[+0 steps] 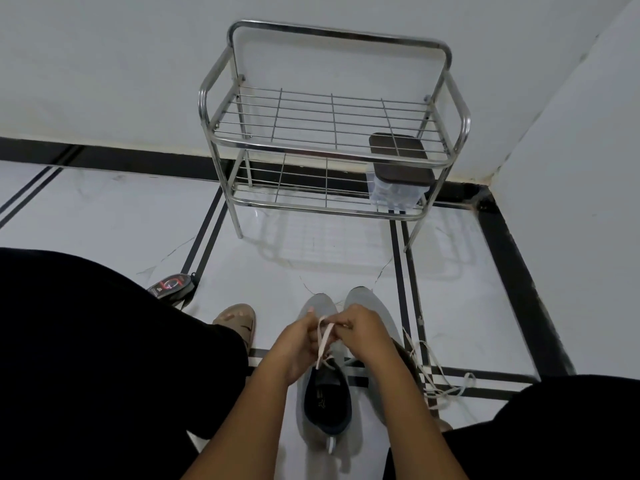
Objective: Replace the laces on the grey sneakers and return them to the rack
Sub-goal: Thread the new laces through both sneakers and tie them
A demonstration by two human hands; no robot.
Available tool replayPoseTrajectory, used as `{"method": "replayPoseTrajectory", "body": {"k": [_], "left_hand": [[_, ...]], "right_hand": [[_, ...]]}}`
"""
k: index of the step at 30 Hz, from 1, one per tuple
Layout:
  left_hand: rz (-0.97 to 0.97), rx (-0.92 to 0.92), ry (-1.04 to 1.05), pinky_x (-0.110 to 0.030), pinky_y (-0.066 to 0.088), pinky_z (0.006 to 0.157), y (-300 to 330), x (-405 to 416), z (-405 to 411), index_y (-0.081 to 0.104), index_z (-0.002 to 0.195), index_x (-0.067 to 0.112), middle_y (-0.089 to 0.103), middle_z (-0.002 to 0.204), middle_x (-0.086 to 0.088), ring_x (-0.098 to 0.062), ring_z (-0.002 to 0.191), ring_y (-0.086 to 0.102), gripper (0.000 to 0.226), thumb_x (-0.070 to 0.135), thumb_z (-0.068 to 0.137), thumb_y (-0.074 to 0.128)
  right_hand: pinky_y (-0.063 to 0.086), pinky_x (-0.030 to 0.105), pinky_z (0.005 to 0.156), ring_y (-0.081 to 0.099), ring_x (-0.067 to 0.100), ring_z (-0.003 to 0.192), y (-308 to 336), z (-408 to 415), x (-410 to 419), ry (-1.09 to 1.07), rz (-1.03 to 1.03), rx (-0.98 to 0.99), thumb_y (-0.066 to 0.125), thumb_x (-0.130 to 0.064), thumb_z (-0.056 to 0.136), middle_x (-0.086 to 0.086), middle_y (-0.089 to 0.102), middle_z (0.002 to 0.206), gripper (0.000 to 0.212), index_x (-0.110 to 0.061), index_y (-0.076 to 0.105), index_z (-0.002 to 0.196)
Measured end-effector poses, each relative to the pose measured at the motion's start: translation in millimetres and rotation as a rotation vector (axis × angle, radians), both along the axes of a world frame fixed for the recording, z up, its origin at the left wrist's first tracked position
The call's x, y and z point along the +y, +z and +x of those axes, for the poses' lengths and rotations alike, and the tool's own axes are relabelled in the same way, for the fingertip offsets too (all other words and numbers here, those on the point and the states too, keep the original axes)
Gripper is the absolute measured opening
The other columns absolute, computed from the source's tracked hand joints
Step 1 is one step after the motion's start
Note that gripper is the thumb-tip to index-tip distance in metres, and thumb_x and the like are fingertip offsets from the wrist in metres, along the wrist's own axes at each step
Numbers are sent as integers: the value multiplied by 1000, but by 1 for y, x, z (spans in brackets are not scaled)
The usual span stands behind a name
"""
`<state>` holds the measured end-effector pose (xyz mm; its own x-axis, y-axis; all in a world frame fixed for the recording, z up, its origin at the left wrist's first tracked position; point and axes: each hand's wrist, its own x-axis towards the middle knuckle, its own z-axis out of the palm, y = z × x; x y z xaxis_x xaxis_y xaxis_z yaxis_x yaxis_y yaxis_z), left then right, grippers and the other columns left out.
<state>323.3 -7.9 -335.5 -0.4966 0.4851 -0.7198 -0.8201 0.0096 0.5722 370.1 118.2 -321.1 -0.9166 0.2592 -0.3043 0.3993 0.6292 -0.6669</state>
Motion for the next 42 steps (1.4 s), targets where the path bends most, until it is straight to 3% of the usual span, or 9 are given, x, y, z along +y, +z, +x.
{"method": "replayPoseTrajectory", "body": {"k": [4, 8, 11, 14, 19, 23, 26, 35, 42], "left_hand": [[-258, -111, 620, -23, 47, 53, -12, -18, -25, 57, 73, 10, 56, 75, -5, -19, 68, 56, 22, 3, 93, 50], [-387, -224, 1183, -33, 46, 98, -29, -51, -39, 57, 120, -5, 60, 124, -15, -28, 118, 56, 34, 10, 100, 35], [-778, 112, 649, -40, 48, 96, -48, -41, -22, 40, 143, 4, 55, 131, -22, -37, 118, 55, 46, 4, 97, 39], [-1079, 627, -116, -37, 48, 78, -58, -24, 3, 19, 151, 31, 53, 130, -18, -37, 108, 59, 68, 3, 93, 41], [-1009, 989, -741, -37, 49, 89, -66, -10, 15, 59, 119, 26, 61, 120, -6, -27, 111, 57, 30, 21, 95, 42], [-1047, 921, -630, -32, 44, 79, -68, -19, 15, 61, 107, 27, 67, 108, -6, -27, 102, 60, 21, 22, 94, 44], [-1034, 796, -538, -32, 50, 80, -70, -26, 10, 62, 99, 22, 68, 105, -4, -25, 97, 63, 18, 18, 94, 45], [-891, 568, -651, -35, 47, 88, -76, -19, 13, 54, 102, 16, 63, 112, -9, -27, 104, 59, 28, 41, 98, 42], [-959, 520, -587, -32, 44, 82, -76, -27, 14, 62, 97, 17, 63, 105, -8, -29, 102, 58, 22, 26, 94, 42]], "right_hand": [[45, 19, 74, 60, 11, 84, -15, 8, 14, -365, -227, 116, 62, -18, 93, -10, 63, 88, 17, -20, 76, 102], [40, 26, 57, 52, 19, 65, -32, 34, 41, -757, 16, -191, 54, -31, 96, 7, 67, 82, 29, -13, 69, 79], [46, 34, 70, 60, 33, 90, -43, 42, 30, -815, 65, -401, 53, -23, 95, 18, 63, 111, 30, 0, 62, 111], [43, 34, 65, 61, 35, 100, -42, 32, 12, -723, 219, -233, 60, -12, 86, 13, 52, 119, 35, -9, 47, 118], [48, 32, 90, 57, 26, 111, -54, 19, -2, -107, 74, -353, 53, -18, 89, 6, 58, 124, 35, -18, 58, 123], [51, 29, 80, 65, 28, 97, -60, 26, -4, -33, 132, -422, 62, -28, 90, 10, 71, 96, 17, -14, 69, 83], [42, 23, 53, 65, 26, 82, -58, 25, 0, -27, 205, -461, 57, -21, 88, 4, 60, 70, 29, -15, 48, 62], [56, 34, 78, 68, 19, 67, -62, 22, -6, -260, -221, -410, 54, -27, 90, 3, 66, 86, 13, -16, 58, 93], [41, 25, 66, 60, 23, 80, -70, 28, -3, -108, 190, -498, 52, -27, 95, 9, 62, 79, 32, -12, 56, 67]]}}
